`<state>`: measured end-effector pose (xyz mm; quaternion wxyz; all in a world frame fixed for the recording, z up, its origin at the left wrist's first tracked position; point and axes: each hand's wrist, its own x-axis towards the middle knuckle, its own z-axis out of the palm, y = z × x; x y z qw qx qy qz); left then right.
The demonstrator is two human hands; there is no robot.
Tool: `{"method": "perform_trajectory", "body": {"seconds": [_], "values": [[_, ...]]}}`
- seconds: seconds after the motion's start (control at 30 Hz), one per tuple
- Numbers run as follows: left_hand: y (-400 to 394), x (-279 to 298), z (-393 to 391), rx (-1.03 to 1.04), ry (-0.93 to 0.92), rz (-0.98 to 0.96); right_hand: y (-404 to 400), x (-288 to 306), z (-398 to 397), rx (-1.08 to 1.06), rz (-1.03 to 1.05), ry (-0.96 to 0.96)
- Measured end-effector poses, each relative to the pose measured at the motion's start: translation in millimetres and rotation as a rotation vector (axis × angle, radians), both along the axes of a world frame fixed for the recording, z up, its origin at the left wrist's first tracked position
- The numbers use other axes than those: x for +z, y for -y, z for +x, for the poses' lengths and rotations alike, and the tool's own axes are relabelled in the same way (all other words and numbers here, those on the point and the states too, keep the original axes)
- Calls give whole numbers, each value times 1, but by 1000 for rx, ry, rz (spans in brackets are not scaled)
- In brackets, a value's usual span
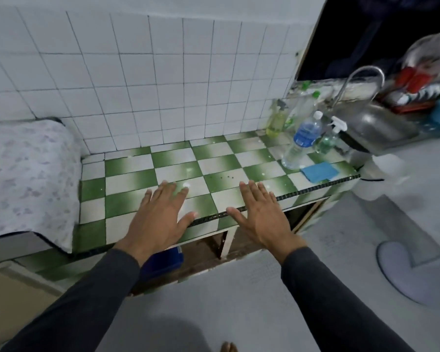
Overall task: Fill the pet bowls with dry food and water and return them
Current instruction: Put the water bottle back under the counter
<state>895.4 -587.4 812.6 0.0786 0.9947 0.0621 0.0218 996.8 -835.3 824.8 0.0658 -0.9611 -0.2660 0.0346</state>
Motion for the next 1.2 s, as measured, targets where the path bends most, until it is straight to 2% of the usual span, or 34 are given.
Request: {"method": "perform_trajectory", "body": {"seconds": [0.43,0.73,1.2], "values": [[103,16,166,-231,36,59,115,22,107,-230,77,37],[186,16,283,-256,53,33,195,43,210,-265,106,29],[221,-15,414,-256,64,3,221,26,360,-283,283,-25]]}}
